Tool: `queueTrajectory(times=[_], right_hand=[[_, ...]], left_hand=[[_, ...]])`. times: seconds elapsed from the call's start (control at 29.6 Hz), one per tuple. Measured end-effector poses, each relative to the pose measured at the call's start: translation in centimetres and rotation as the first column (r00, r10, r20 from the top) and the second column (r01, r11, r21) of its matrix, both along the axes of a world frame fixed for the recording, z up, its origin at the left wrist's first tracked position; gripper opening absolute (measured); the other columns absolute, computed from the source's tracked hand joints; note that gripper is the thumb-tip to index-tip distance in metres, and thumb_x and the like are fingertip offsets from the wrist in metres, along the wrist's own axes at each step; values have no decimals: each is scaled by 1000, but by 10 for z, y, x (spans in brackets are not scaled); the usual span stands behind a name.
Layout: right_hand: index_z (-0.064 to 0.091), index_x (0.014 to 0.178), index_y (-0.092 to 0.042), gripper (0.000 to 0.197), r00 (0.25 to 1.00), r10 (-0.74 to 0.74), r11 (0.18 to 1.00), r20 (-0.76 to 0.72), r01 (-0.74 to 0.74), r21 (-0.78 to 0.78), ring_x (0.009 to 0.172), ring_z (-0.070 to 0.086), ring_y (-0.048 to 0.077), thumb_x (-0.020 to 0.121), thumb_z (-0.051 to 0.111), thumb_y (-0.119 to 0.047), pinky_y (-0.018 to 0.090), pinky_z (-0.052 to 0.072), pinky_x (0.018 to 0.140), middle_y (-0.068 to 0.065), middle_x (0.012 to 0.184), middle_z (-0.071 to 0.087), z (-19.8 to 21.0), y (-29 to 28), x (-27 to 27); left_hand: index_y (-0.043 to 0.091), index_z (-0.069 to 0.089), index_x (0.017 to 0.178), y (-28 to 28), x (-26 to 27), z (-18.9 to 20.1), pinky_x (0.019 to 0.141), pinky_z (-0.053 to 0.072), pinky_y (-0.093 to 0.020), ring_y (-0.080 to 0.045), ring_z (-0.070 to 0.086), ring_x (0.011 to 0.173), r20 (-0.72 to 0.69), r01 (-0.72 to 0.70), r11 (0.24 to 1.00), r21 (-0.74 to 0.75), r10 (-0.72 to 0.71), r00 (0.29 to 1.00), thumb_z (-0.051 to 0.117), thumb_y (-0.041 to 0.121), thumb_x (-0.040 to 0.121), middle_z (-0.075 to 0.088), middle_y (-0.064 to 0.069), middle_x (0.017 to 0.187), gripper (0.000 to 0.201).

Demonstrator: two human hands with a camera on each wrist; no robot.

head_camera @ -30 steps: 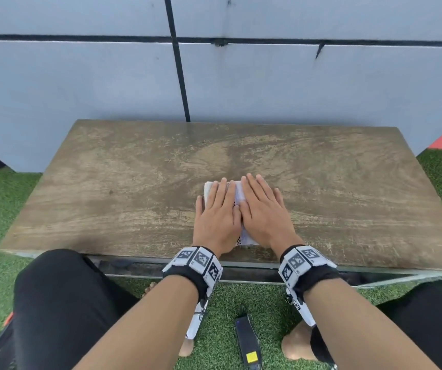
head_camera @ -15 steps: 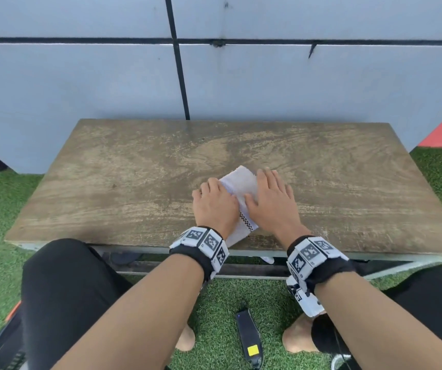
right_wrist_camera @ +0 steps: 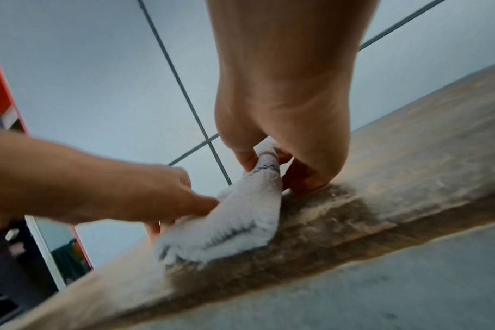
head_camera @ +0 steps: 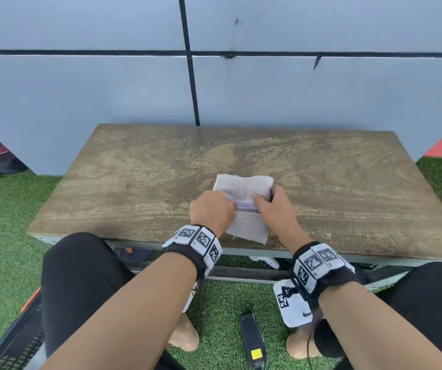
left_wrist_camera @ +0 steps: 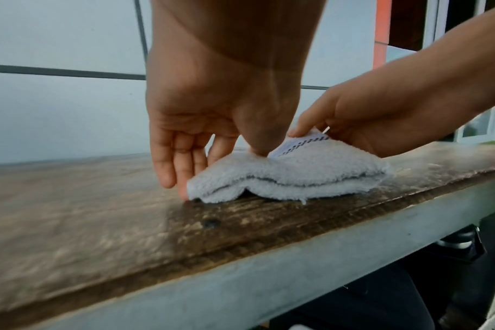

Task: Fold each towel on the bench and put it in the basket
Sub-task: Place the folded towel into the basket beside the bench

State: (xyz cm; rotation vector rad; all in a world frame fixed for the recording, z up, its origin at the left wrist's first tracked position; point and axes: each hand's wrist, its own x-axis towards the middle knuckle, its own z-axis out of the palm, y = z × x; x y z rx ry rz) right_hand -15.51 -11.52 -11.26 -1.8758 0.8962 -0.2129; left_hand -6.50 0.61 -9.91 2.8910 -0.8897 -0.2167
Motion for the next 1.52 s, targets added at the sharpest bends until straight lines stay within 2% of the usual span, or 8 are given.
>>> queueTrajectory(times=[0.13,0.3,0.44,0.54,0.84,1.08,1.42,1.52], right_hand=[[42,123,-19,24,979,123,985,163,-141,100,81,57,15,103,51,-29,28,47,63,8,111,60,31,16,3],[49,115,-26,14,902,264,951,341,-302,65,83,62,16,101,54,-28,36,50,70,9,108,64,82,43,21],[56,107,-31,18,817,315,896,483,-423,131,89,61,24,90,62,-34,46,48,76,9,106,67,125,84,54],[53,114,-27,23,759,405,838,510,-531,125,102,67,28,93,62,-32,52,55,87,5,115,67,148,123,82],[49,122,-20,27,545,788,588,288,-804,-87,92,72,20,102,55,-36,35,59,60,3,106,71,166,268,155],[56,108,-22,15,317,948,311,-8,-936,-167,94,68,23,100,51,-34,50,53,87,2,102,69,53,367,225],[30,138,-21,51,42,959,40,-282,-999,-10,86,64,21,94,56,-30,47,54,81,4,105,63,-136,429,219],[12,148,-22,65,2,937,20,-350,-999,47,62,52,9,99,54,-25,26,41,54,-3,78,51,-169,429,212]], left_hand=[[14,62,104,30,15,-1,77,55,-37,-29,65,87,-267,-193,965,-177,141,953,42,57,96,68,-8,101,48],[22,61,127,83,44,37,94,55,-46,-25,69,103,-731,-471,731,-494,-55,681,36,72,94,67,-2,122,65],[24,64,130,139,54,86,101,51,-46,-22,66,117,-697,-574,403,-713,-317,644,50,61,95,70,-1,126,53],[18,68,114,189,53,118,84,59,-40,-23,73,102,-622,-588,218,-779,-157,767,50,43,102,77,-1,107,34],[20,68,95,363,56,137,91,56,-48,-25,72,96,-581,-657,133,-742,362,729,41,49,104,74,-4,103,40],[16,63,106,462,73,22,85,53,-42,-27,68,90,-761,-847,-4,-531,442,475,52,37,97,71,-11,102,26],[9,50,90,509,36,-165,67,46,-35,-18,53,76,-860,-983,82,-162,477,182,61,31,88,54,-3,82,24],[9,51,90,513,26,-208,66,47,-39,-18,51,74,-867,-992,97,-85,483,122,64,40,77,53,-3,84,37]])
